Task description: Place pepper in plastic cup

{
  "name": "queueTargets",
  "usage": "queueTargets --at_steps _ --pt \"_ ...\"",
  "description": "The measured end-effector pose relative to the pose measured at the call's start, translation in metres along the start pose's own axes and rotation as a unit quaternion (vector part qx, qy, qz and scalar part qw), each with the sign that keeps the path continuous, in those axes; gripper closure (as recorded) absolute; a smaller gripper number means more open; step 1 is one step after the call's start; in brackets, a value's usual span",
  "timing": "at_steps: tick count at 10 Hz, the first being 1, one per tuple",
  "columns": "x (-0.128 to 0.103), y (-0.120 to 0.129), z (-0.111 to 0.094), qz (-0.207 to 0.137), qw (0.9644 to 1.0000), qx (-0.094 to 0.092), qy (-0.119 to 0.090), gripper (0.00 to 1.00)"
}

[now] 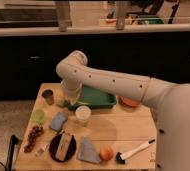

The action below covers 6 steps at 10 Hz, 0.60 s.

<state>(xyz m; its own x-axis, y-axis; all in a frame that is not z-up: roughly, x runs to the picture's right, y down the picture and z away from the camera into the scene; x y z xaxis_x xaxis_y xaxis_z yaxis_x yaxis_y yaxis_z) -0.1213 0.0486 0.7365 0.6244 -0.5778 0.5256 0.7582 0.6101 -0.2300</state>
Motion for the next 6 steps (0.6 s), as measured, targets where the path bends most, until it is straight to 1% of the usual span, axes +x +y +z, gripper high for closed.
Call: queueTargets --at_steps 1,2,4,6 --pt "-0.004 0.001 -0.001 0.004 1.0000 0.000 -0.007 1.00" --pt "-0.010 0.004 -0.003 0.013 0.9997 -0.010 -0.016 1.00" --pt "-0.020 0.006 -0.003 0.027 0.9990 -0.020 -0.029 1.00" --pt "-0.028 0.014 -0.002 0.048 0.9973 -0.030 -0.047 1.00"
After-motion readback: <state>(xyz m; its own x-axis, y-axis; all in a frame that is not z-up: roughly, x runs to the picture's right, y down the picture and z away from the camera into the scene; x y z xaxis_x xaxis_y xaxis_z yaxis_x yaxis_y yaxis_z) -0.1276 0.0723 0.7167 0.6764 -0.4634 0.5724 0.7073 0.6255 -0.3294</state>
